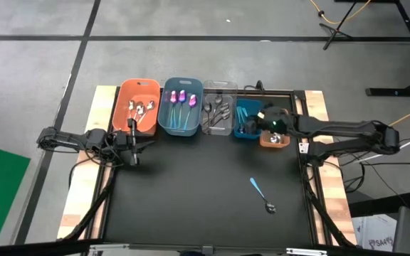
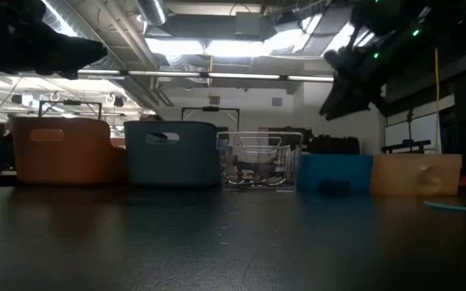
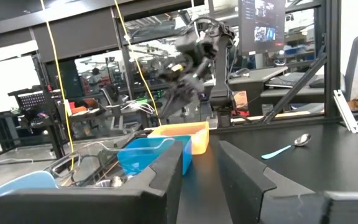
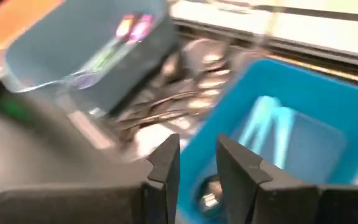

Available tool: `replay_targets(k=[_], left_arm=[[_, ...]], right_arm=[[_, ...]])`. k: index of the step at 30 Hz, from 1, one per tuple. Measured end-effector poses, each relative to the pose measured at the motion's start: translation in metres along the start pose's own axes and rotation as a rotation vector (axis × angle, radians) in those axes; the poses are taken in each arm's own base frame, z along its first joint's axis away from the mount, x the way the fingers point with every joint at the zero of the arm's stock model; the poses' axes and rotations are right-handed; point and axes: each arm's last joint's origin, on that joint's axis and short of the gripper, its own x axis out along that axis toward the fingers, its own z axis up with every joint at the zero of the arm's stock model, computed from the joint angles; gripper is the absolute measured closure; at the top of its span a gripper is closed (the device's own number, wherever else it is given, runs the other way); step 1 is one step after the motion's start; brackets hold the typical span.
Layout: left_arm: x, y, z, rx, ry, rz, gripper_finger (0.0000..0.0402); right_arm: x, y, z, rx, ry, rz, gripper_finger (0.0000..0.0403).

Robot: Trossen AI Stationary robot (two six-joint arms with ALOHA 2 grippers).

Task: Sort silverware by color (type)
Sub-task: Put the light blue spoon into the right blue bin

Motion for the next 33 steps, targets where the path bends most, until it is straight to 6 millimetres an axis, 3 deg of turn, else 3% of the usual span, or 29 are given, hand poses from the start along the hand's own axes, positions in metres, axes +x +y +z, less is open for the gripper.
replay_targets(k=[5, 14, 17, 23, 33], left_arm=[[0.0, 0.0, 0.0, 0.0, 0.0, 0.0, 0.0305], [0.0, 0.0, 0.0, 0.0, 0.0, 0.0, 0.0305], [0.0, 0.0, 0.0, 0.0, 0.0, 0.0, 0.0305], [0.0, 0.0, 0.0, 0.0, 0.0, 0.0, 0.0305], [0.0, 0.0, 0.0, 0.0, 0.0, 0.0, 0.0305]], right_arm=[[-0.02, 0.03, -0.021, -0.018, 0.049, 0.163, 0.0308], [-0.065, 0.078, -0.085, -0.08, 0.291, 0.426, 0.0308], [-0.085, 0.081, -0.108, -0.116, 0.429, 0.479, 0.0308], [-0.113, 0.074, -0.145, -0.058, 0.543, 0.363, 0.0308], [-0.118, 0.076, -0.192, -0.155, 0.653, 0.288, 0.0308]])
